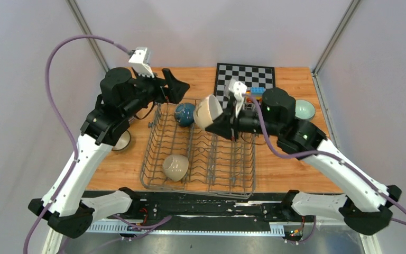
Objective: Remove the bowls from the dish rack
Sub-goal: Pick up the bowl from the dish rack, then place the bowl at the center of the board.
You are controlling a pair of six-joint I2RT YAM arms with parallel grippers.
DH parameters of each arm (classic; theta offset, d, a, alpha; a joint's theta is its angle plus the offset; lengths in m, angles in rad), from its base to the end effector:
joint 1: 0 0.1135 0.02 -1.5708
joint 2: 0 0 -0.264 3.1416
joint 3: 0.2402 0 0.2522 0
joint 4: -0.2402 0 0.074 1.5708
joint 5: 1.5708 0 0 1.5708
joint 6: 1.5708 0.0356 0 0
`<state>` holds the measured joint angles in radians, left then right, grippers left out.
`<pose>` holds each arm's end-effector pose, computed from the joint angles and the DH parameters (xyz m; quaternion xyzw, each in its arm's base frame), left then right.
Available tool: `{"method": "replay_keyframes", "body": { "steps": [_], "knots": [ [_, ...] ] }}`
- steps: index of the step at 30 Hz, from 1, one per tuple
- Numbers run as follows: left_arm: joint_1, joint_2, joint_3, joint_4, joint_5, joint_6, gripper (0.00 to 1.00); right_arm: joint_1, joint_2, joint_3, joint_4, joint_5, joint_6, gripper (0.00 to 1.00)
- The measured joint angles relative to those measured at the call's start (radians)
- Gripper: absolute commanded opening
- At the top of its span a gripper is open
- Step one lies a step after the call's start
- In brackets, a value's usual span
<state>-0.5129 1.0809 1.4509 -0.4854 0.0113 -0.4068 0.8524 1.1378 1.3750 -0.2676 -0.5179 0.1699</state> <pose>0.1839 -0.1041 0.4783 0.0434 0.7454 -0.2990 0.5942 0.1435 0.1909 0.4658 -0.4002 0.5942 0.4896 0.4971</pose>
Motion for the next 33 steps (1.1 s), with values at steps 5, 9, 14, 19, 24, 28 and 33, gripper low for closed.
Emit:
{"method": "replay_keyframes", "body": {
  "steps": [5,9,14,19,24,28,33],
  "knots": [
    [0.0,0.041,0.031,0.023,0.304,0.036,1.0,0.193,-0.148,-0.01,-0.307,0.246,-0.317,0.0],
    [-0.003,-0.007,-0.066,0.124,0.469,0.003,1.0,0.386,-0.212,-0.035,-0.482,0.451,-0.485,0.0],
    [-0.111,-0.011,-0.031,0.005,0.43,0.076,1.0,0.616,-0.187,-0.074,-0.624,0.716,-0.605,0.0],
    [-0.317,0.031,0.07,-0.175,0.254,0.158,0.96,0.696,-0.137,-0.093,-0.686,0.824,-0.662,0.0],
    [-0.478,0.104,0.071,-0.333,0.074,0.181,0.87,0.699,-0.111,-0.093,-0.691,0.86,-0.697,0.0],
    [-0.541,0.182,0.082,-0.432,-0.025,0.193,0.86,0.711,-0.068,-0.093,-0.692,0.859,-0.716,0.0],
    [-0.581,0.252,0.163,-0.525,-0.134,0.216,0.79,0.715,-0.032,-0.091,-0.694,0.859,-0.726,0.0]
  ]
}}
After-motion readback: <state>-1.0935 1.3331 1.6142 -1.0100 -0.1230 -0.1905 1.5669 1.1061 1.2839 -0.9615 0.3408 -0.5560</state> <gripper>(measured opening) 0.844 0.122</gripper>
